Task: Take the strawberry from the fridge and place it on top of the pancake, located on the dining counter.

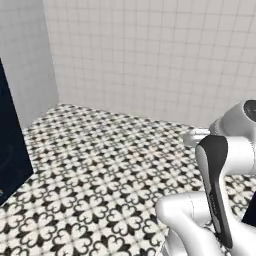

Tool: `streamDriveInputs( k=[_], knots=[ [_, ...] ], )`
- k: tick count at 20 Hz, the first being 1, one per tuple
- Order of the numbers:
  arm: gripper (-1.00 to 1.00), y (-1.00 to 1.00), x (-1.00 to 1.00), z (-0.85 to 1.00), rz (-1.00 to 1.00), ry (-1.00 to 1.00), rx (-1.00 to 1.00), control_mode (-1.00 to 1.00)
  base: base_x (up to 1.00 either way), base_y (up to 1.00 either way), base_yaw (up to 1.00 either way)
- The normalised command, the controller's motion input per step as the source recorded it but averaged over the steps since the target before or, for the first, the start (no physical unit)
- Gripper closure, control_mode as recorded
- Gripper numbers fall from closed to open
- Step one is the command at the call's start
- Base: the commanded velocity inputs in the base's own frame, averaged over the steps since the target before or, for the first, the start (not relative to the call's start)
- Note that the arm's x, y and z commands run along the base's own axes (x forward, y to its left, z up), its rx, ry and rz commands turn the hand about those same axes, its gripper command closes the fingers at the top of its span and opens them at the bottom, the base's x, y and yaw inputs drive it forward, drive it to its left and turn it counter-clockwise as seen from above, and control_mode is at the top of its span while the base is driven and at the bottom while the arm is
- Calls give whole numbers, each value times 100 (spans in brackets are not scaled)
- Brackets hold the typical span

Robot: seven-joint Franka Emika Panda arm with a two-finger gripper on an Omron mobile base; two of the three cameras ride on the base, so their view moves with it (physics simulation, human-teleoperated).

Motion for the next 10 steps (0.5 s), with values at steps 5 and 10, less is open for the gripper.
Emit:
streamDriveInputs(
  k=[5,10],
  knots=[
    [100,0,0,0,0,0,0,100,52,32,-89],
    [100,0,0,0,0,0,0,100,74,55,-80]
  ],
)
